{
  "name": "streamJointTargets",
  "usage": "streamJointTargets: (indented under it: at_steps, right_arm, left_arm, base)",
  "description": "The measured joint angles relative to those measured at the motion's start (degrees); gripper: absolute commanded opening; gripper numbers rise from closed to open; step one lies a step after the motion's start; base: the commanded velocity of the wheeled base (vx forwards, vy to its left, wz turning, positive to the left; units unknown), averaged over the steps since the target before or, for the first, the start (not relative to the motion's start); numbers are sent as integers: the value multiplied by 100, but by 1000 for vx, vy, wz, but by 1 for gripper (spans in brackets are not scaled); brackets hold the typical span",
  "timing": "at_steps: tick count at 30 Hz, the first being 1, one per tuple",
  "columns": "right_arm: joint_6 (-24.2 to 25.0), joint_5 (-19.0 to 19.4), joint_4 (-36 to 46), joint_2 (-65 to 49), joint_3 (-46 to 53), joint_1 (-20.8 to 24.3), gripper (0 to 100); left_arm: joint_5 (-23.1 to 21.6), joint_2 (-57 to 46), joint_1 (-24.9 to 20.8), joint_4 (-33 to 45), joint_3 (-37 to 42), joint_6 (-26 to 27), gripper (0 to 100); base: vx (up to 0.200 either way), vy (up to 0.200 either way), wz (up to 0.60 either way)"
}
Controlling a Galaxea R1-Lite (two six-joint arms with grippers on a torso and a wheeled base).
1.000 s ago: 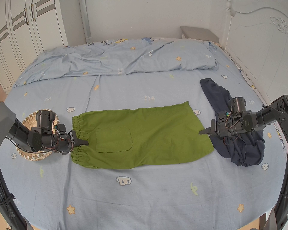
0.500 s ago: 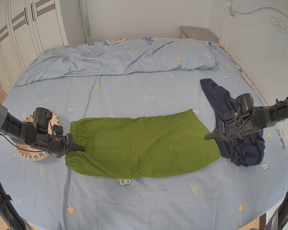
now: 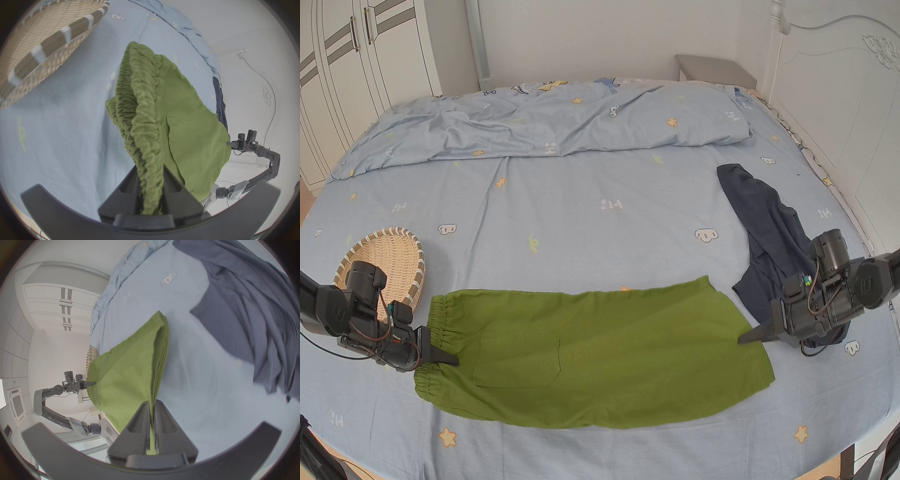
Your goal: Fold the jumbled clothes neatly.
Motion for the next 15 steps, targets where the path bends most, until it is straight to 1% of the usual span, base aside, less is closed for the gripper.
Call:
streamJointTargets:
  at_steps: [6, 10, 15]
  right_arm:
    - [33, -24, -584, -345, 1081, 291, 0]
    - [87, -32, -1069, -499, 1762, 492, 0]
    - [141, -32, -1530, -601, 2334, 642, 0]
  left_arm:
    - [13, -477, 52, -18, 684, 182, 0]
    - [16, -733, 60, -24, 1154, 425, 0]
    - [11, -901, 121, -35, 1545, 708, 0]
  base:
    - [0, 0, 0]
    - [0, 0, 0]
    - [0, 0, 0]
